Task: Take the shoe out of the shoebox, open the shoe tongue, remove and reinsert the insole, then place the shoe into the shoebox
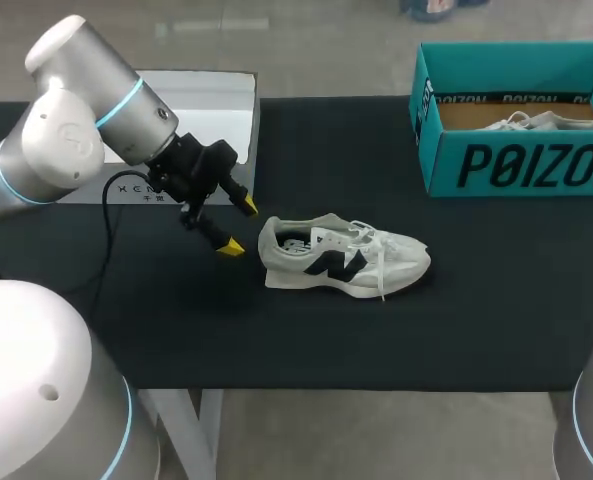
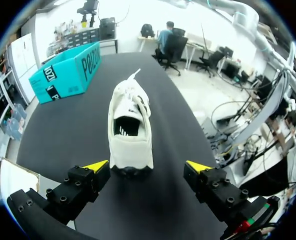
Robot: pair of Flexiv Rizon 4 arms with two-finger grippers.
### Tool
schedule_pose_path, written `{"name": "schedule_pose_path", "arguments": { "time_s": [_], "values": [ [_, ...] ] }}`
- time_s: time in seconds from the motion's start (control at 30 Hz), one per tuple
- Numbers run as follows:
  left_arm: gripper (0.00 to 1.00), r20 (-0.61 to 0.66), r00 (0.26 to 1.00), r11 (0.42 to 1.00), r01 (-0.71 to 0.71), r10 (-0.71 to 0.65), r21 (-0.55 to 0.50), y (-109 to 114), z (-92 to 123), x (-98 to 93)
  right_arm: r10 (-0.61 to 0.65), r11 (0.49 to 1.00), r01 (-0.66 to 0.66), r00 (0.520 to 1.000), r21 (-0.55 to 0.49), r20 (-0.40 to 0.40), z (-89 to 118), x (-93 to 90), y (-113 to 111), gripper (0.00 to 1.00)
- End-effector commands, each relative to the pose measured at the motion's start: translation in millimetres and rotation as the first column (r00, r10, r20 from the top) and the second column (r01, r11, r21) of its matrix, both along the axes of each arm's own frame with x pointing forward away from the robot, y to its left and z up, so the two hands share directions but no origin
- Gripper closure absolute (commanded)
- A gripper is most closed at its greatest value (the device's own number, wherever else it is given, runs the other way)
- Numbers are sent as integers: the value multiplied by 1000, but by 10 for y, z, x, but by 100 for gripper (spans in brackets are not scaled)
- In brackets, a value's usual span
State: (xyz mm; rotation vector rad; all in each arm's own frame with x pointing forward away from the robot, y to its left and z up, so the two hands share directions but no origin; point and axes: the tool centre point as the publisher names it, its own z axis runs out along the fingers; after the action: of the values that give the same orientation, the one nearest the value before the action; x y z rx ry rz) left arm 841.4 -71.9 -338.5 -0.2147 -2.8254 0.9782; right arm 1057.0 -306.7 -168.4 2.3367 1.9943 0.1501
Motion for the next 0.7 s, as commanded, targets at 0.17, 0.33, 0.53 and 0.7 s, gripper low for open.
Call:
{"name": "schedule_pose_path", "arguments": {
  "time_s": [0.17,0.33,0.53,0.7],
  "values": [
    [0,2,1000,1000,0,0,1,0,-1,-5,-1,1000,1,1000,0,1,0,-2,1,0],
    [0,2,1000,1000,0,0,1,0,-1,-5,-1,1000,1,1000,0,1,0,-2,1,0],
    [0,63,998,995,-23,29,-97,70,14,42,-1,1000,1,1000,0,1,0,-2,1,0],
    [0,7,999,985,-32,34,-172,104,47,91,-1,1000,1,1000,0,1,0,-2,1,0]
  ]
}}
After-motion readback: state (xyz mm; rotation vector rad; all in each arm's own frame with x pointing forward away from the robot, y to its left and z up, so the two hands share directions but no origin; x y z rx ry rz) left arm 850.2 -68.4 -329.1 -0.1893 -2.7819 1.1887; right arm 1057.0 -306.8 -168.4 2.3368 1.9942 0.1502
